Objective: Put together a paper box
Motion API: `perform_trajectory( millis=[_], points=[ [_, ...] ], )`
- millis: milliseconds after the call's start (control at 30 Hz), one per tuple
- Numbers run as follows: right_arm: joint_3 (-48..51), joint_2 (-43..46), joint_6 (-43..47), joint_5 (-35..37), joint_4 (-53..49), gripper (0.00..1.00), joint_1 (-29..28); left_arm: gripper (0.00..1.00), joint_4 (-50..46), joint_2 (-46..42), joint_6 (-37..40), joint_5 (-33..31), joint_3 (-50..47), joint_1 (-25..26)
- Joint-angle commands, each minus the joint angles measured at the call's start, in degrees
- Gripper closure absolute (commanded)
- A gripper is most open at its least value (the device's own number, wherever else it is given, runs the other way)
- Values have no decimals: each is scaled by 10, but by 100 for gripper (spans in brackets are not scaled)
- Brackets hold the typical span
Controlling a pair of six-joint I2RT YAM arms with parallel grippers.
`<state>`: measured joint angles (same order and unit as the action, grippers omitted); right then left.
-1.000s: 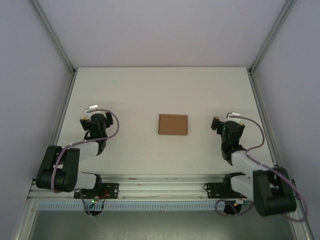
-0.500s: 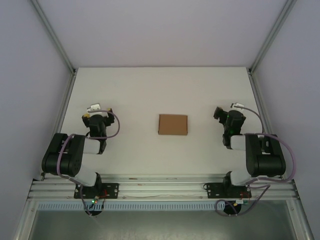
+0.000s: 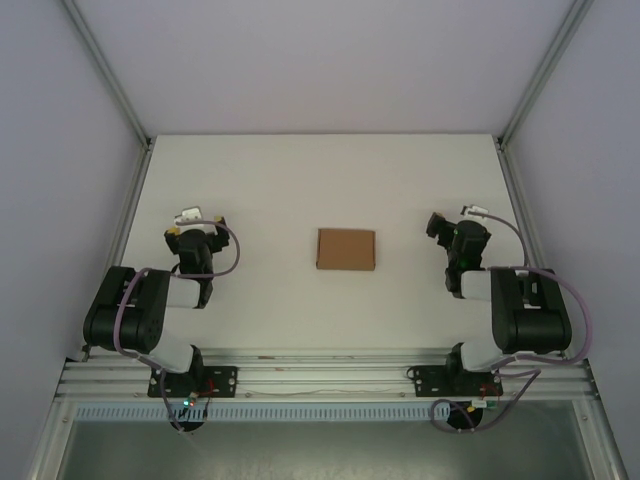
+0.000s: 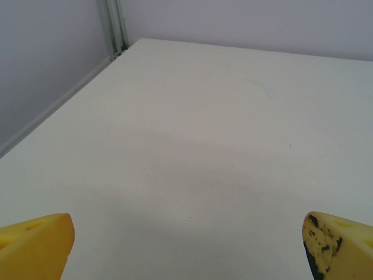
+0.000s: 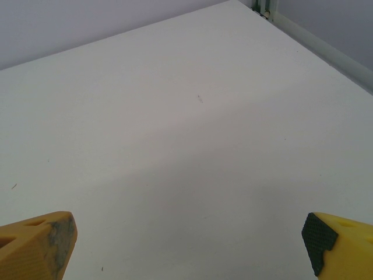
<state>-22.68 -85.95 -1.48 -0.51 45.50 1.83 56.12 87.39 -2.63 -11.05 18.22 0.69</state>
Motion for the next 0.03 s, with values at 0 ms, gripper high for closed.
perform_trajectory(
  millis=[0],
  points=[
    [2, 2, -6, -1, 15, 0, -1, 0, 18, -6, 6, 5, 0, -4]
  ],
)
